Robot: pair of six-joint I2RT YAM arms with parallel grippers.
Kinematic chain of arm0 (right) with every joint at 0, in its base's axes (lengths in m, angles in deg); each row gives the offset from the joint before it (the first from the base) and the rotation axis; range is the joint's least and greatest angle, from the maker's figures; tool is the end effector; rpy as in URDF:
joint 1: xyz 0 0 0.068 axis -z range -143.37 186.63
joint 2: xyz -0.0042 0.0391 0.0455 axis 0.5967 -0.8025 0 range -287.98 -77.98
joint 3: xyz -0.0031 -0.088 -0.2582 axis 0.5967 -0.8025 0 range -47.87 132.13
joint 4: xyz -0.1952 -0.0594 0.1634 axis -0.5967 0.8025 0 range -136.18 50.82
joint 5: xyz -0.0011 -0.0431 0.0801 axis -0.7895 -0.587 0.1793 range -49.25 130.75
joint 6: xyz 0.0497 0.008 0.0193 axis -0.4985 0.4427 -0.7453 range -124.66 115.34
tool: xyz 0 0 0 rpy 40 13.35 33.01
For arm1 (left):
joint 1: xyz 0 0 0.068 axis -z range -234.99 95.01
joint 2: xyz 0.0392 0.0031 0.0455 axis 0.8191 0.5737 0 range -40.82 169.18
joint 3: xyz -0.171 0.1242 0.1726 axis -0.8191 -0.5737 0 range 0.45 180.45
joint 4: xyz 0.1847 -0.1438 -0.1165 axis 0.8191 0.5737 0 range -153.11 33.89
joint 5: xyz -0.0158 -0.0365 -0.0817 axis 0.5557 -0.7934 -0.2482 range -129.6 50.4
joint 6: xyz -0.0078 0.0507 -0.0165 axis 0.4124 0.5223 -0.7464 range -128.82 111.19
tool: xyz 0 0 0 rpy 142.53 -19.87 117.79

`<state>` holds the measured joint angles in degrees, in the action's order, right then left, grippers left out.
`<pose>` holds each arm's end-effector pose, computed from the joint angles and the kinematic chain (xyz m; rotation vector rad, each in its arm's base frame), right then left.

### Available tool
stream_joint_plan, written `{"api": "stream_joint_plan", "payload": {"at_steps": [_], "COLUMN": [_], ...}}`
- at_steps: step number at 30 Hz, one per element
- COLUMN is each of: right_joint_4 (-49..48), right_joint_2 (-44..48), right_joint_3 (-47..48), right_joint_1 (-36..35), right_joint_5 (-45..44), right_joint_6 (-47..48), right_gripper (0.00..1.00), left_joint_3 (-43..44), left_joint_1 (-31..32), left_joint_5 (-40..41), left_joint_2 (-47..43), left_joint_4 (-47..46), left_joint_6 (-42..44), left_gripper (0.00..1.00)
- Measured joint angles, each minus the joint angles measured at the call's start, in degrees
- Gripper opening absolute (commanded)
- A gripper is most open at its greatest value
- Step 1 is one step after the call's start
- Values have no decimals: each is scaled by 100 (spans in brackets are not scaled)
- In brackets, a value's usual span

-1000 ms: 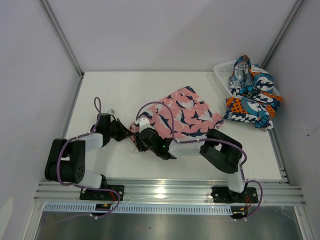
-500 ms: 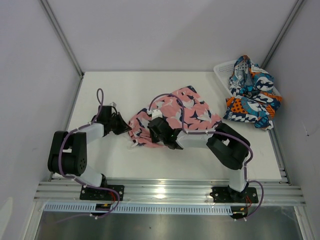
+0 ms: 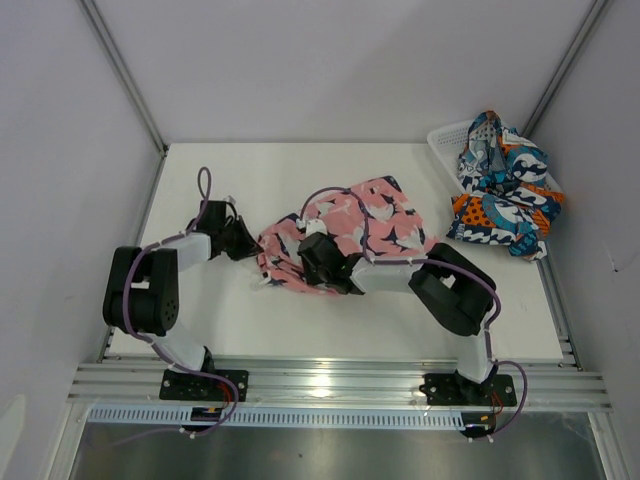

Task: Fold and stack the shorts
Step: Fold the shorts

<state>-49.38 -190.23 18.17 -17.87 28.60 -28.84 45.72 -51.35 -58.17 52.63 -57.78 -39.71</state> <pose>0.2456 0.3314 0.1483 -0.5079 2.2887 0.4527 0.3066 -0.0309 0.1479 -0.4675 2.5129 -0.6483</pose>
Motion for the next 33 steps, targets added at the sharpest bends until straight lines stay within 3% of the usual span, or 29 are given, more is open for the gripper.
{"api": "stream_joint_plan", "payload": {"at_steps": [8, 13, 23, 33], "right_joint_4": [-142, 133, 955, 1491], "right_joint_2": [-103, 70, 1307, 1362], "right_joint_3": [74, 85, 291, 192], "right_joint_1": [-739, -691, 1436, 2986], "right_joint_5": [15, 376, 833, 688], "right_joint_6": [-83, -85, 83, 153], "right_gripper": [18, 34, 40, 43], "left_joint_3": [376, 374, 446, 553], "left_joint_1": [0, 4, 4, 4], "left_joint_5": [-22, -52, 42, 195], "left_joint_2": [291, 291, 291, 293], "left_joint_4": [37, 79, 129, 197], "left_joint_6": [184, 420, 804, 999], "left_gripper": [0, 0, 0, 0]}}
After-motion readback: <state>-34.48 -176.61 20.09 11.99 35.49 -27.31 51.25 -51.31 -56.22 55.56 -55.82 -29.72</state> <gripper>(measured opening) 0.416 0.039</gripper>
